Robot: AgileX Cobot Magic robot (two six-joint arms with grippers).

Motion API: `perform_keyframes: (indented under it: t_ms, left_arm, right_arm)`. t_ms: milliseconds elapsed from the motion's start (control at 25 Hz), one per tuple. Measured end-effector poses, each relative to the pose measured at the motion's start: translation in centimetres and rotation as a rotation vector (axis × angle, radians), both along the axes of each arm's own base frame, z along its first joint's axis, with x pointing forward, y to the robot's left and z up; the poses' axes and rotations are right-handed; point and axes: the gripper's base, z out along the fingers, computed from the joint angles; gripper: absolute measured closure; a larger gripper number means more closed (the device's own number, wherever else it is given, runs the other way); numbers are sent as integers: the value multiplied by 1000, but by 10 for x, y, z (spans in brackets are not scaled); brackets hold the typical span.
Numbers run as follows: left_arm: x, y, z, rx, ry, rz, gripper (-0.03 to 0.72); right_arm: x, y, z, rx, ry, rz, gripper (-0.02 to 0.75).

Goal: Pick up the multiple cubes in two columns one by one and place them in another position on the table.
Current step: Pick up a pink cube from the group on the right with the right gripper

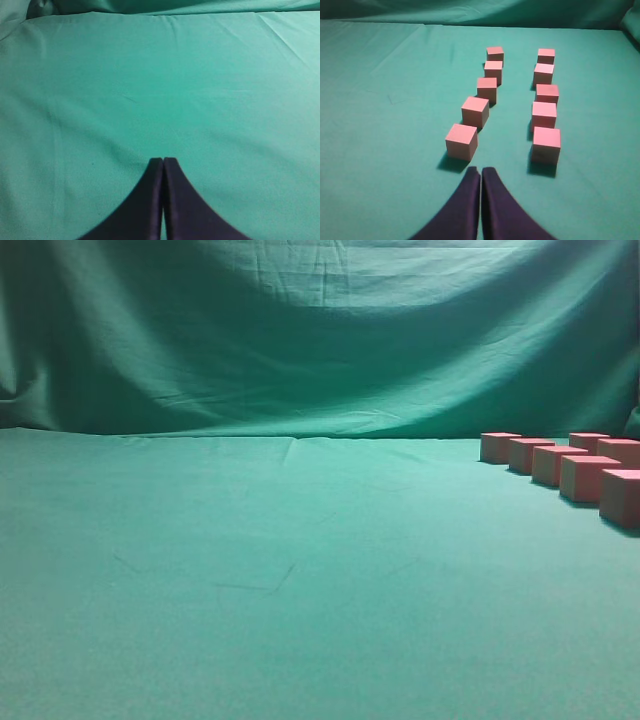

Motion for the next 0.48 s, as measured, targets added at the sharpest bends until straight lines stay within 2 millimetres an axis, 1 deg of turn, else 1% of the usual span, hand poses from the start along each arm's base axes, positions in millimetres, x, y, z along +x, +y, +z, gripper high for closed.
perform_keyframes:
  t_ms: [480]
  left_arm:
    - [0, 0, 0, 0, 0, 0, 688]
  right_arm:
    - [0, 0, 0, 0, 0, 0, 738]
